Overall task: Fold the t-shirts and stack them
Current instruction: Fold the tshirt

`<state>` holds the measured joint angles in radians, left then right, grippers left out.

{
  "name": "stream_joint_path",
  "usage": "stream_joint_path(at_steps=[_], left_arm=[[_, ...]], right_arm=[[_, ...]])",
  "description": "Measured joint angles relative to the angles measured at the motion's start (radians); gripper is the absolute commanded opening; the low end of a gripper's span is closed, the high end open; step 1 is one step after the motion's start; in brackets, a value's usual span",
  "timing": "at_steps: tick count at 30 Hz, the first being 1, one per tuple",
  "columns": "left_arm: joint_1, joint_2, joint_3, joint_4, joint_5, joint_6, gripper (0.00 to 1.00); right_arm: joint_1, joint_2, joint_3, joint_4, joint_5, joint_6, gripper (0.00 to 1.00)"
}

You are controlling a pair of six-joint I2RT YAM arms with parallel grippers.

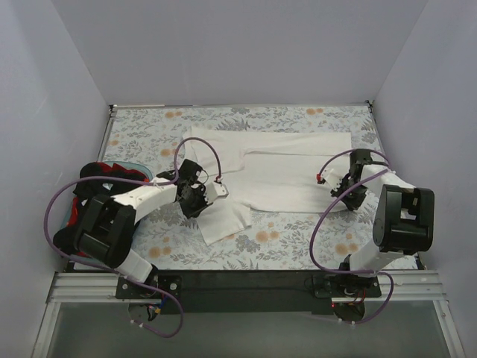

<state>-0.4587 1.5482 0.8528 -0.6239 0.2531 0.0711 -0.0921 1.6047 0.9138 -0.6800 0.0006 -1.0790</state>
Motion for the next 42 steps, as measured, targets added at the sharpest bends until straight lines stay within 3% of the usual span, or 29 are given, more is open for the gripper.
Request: stream_joint_path(at_steps=[9,16,28,42], left_arm=[[0.002,-0.104,0.051,-0.217,0.052,-0.005,0.0],[0.044,-0.081,0.237,-0.29,0.09,-0.008,0.0],[0.161,0.193,0.526,-0.327,0.132,-0.005,0.0],[0.17,0.511,0.9,-0.381,0.129,0.024,0.0]], right_arm=[[-0.072,-0.1,-0.04,-0.061,-0.026,-0.038,0.01],[-0.095,-0.034,0.142,-0.14,-0.058,-0.05,0.01],[-0.095,0.224,0.483,-0.195,-0.084,-0.051,0.01],[-0.07,0.463,0.761,-0.222,-0.075,-0.045,0.01]])
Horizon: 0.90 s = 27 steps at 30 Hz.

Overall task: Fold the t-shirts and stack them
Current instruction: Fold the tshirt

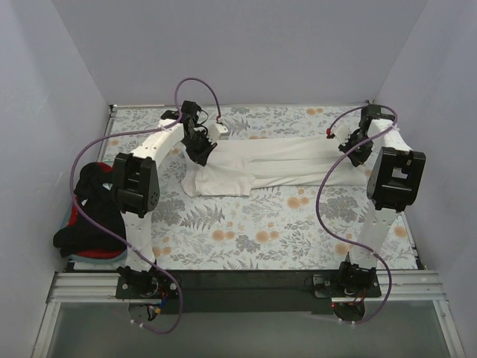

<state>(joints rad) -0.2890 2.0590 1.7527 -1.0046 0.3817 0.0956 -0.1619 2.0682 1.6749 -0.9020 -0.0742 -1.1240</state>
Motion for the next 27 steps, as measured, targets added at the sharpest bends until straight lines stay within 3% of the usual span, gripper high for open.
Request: stream_joint_path(at_steps=[6,27], left_arm=[[0.001,0.093,0.109,-0.039,-0.009,0.032,0.0],[0.006,0.171,0.197,0.0,-0.032,0.064,0.0]], right_arm=[[0.003,0.042,0.039,-0.005,0.0,0.003,0.01],[0.005,0.092,0.098,-0.009,0.008,0.029,0.01]])
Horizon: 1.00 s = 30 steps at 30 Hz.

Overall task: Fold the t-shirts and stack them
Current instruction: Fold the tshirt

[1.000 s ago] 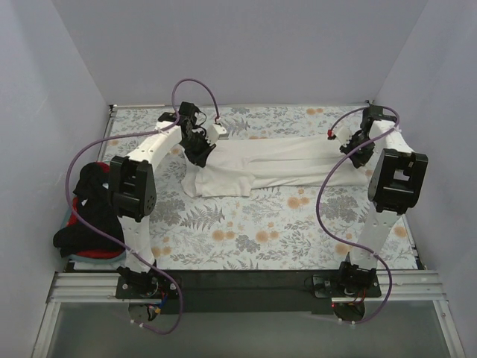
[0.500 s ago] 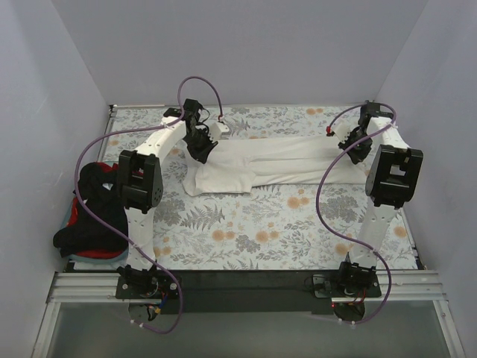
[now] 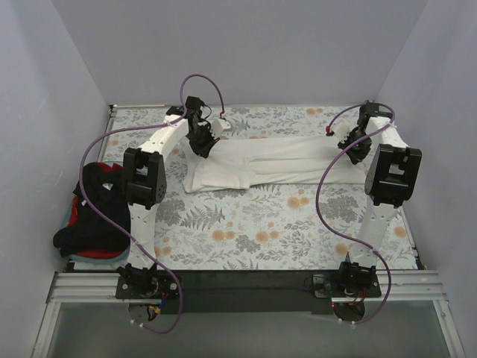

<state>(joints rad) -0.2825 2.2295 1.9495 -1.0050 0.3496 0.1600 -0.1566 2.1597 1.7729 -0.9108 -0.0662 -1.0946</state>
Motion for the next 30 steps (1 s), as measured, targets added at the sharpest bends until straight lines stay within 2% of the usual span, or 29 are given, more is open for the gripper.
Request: stream_joint_path(at_steps=[30], left_arm=[[-0.036,0.041,0.037,0.077,-0.055,0.099,0.0]], right_arm=[[0.001,0.0,0.0,0.0,0.0,0.008,0.01]])
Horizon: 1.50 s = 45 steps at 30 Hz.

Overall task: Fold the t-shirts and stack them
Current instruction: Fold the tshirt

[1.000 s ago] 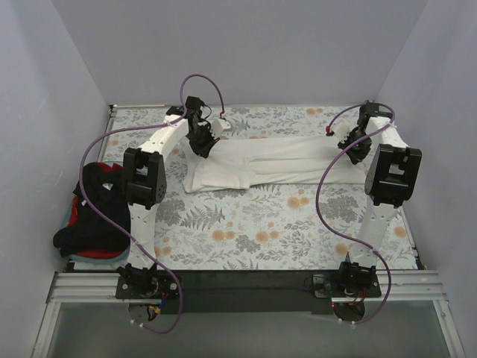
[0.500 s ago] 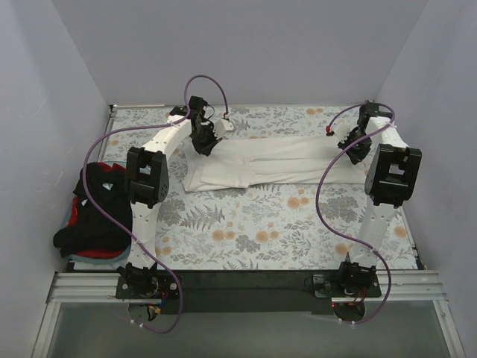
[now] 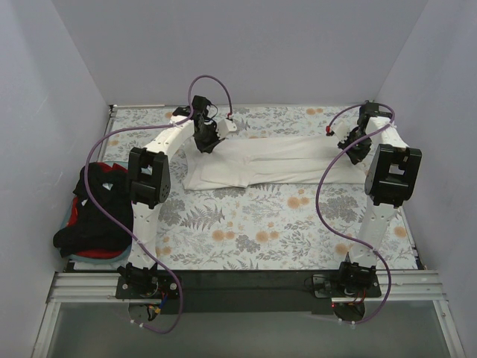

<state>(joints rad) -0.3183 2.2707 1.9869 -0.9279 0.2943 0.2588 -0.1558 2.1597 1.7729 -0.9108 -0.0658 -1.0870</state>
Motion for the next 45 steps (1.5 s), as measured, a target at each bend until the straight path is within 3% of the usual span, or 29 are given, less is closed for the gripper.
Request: stream_joint_path(at_steps=[9,10,12,13,14,18,22,28,33,45], left_arm=[[0.0,0.0,-0.006,0.033,-0.018,0.01,0.0],[0.0,0.0,-0.011,0.04,-0.019,0.01,0.08],[0.0,0.0,-0.015,0.046,-0.021,0.006,0.21],[0.001,0.0,-0.014,0.047,-0.021,-0.005,0.34],[0.002,0.0,-0.011,0.045,-0.019,-0.011,0.37],[0.03,0.026,0.092,-0.009,0.037,-0.093,0.5],[0.104,0.001,0.115,-0.06,0.138,-0.208,0.56],[0.242,-0.197,-0.245,-0.076,0.263,-0.373,0.64],[0.248,-0.33,-0.49,-0.057,0.29,-0.462,0.65],[0.227,-0.328,-0.549,0.038,0.293,-0.525,0.59]], right_arm=[[0.0,0.0,0.0,0.0,0.0,0.0,0.01],[0.0,0.001,0.0,0.0,0.003,0.002,0.01],[0.0,0.003,0.0,0.0,0.007,0.011,0.25],[0.0,0.003,0.0,0.0,0.01,0.017,0.34],[0.0,0.003,0.0,0.0,0.012,0.024,0.45],[-0.013,0.002,0.022,-0.008,-0.002,0.056,0.52],[-0.056,-0.029,0.038,-0.019,-0.053,0.109,0.54],[-0.158,-0.113,-0.016,-0.077,-0.145,0.2,0.55],[-0.224,-0.105,-0.096,-0.112,-0.195,0.264,0.54],[-0.222,-0.01,-0.109,-0.126,-0.244,0.333,0.5]])
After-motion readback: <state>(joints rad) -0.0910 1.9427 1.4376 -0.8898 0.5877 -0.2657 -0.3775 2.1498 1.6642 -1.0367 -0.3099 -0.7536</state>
